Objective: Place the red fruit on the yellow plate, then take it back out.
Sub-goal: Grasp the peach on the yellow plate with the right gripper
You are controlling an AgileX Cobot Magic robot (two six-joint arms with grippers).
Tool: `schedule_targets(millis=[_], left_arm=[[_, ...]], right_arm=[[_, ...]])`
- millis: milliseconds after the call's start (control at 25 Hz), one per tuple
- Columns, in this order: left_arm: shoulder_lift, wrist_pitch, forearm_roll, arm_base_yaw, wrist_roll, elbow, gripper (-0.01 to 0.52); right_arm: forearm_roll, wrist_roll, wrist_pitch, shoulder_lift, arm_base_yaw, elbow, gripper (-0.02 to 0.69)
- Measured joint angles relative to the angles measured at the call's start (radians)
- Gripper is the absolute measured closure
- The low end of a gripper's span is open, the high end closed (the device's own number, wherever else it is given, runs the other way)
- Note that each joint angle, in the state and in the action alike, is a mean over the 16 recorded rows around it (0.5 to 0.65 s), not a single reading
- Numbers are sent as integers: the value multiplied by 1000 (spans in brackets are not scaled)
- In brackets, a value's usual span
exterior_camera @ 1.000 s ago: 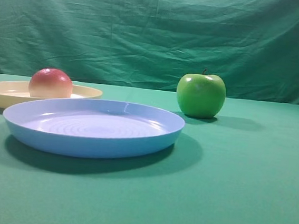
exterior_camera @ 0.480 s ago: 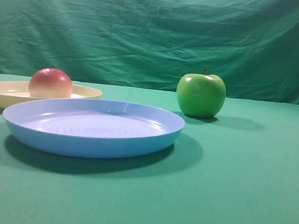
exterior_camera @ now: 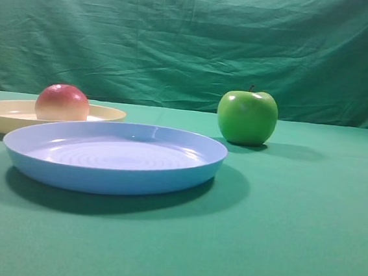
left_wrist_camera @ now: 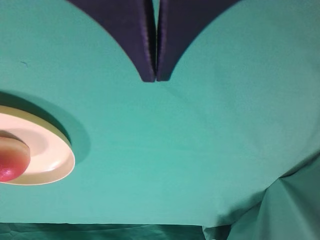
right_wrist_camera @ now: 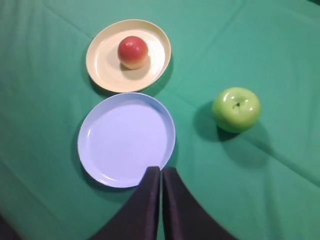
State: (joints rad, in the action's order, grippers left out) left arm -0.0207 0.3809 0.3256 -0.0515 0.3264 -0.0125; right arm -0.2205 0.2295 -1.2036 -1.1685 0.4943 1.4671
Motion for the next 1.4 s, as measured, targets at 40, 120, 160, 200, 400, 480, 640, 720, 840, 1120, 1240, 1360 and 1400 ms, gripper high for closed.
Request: schedule_targets(millis=[40,120,160,200,400,480,640,720,840,1120,1240,1360,1400], left_arm=[[0,0,0,0,0,0,514],[0,0,0,0,0,0,514],[0,0,0,0,0,0,514],[0,0,0,0,0,0,514],[0,0,0,0,0,0,514],[0,0,0,0,0,0,514],[0,0,0,0,0,0,514],[0,0,0,0,0,0,514],[0,0,0,0,0,0,514],[0,0,0,0,0,0,514],[0,0,0,0,0,0,514],[0,0,0,0,0,0,514],[0,0,0,0,0,0,514]], right_arm=[[7,-1,3,22,-13,-6,665],[20,-2,15,72,-40,-24,665],[26,-2,25,99,-55,-37,665],[33,-3,36,128,-70,-52,665],[55,-2,112,294,-163,-167,665],[59,-2,155,370,-206,-233,665],[62,-2,257,525,-293,-389,665],[62,-1,311,599,-334,-474,665],[64,-1,391,705,-386,-602,665],[64,-1,553,925,-458,-888,665],[64,-1,605,1007,-469,-999,665],[64,-1,652,1073,-472,-1101,665],[64,-1,665,1091,-473,-1132,665]])
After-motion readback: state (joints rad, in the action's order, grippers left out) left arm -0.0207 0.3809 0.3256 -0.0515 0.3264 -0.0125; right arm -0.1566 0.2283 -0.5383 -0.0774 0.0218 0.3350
